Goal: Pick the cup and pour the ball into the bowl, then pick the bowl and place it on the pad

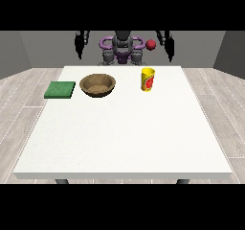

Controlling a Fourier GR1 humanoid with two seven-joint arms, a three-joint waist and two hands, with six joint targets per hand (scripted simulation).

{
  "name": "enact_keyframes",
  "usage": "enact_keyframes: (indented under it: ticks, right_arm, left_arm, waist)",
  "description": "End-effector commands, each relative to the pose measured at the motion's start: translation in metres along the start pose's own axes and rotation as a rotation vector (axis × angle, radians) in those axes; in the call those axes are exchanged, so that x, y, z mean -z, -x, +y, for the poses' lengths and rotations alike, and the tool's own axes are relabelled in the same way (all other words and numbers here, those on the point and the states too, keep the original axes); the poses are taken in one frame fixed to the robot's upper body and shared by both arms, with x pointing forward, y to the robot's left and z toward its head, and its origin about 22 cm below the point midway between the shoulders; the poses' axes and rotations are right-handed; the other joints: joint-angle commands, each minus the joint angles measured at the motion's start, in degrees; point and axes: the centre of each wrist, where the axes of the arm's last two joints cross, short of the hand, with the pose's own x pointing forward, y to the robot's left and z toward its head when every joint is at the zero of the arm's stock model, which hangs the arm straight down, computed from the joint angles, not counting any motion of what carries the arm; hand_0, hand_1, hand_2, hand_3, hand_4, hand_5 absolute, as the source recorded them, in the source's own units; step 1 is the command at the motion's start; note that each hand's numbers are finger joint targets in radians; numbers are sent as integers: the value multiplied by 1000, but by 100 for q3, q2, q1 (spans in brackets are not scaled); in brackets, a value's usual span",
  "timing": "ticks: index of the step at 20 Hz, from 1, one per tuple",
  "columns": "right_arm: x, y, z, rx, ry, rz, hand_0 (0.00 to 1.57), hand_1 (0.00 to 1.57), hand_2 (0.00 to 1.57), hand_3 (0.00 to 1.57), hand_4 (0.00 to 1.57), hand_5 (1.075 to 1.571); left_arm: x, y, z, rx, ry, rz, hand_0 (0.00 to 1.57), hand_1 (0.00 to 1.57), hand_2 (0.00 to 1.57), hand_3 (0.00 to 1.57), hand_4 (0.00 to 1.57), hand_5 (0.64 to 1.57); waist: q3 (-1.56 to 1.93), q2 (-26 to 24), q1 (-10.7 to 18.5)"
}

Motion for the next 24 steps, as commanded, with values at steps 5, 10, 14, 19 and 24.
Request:
enact_keyframes:
  ticks: [5, 10, 14, 19, 24]
  right_arm:
    - [4, -31, -9, -31, -8, -26, 0, 0, 0, 0, 583, 1570]
    - [-53, -5, 9, 205, -12, 250, 0, 0, 0, 0, 517, 1570]
    - [-57, -34, 3, 190, 33, 174, 0, 0, 0, 0, 529, 1569]
    - [-70, -53, -8, 214, -12, 36, 0, 0, 0, 0, 488, 1570]
    - [-60, -31, -4, 206, -14, -72, 0, 0, 0, 0, 432, 1571]
  left_arm:
    - [4, -33, 12, 39, 10, -40, 0, 0, 0, 0, 0, 1562]
    - [-31, -21, -28, -236, 7, 156, 0, 0, 0, 0, 0, 1561]
    - [-45, -61, -23, -236, 22, 76, 0, 0, 0, 0, 0, 1551]
    - [-47, -62, -36, -192, -12, -42, 0, 0, 0, 0, 0, 1549]
    - [-37, -30, -37, -160, -15, -186, 0, 0, 0, 0, 0, 1537]
  waist:
    - [82, -1464, -12]
    - [98, -2694, -354]
    - [97, -2151, -155]
    - [96, -1377, -491]
    - [94, -525, -527]
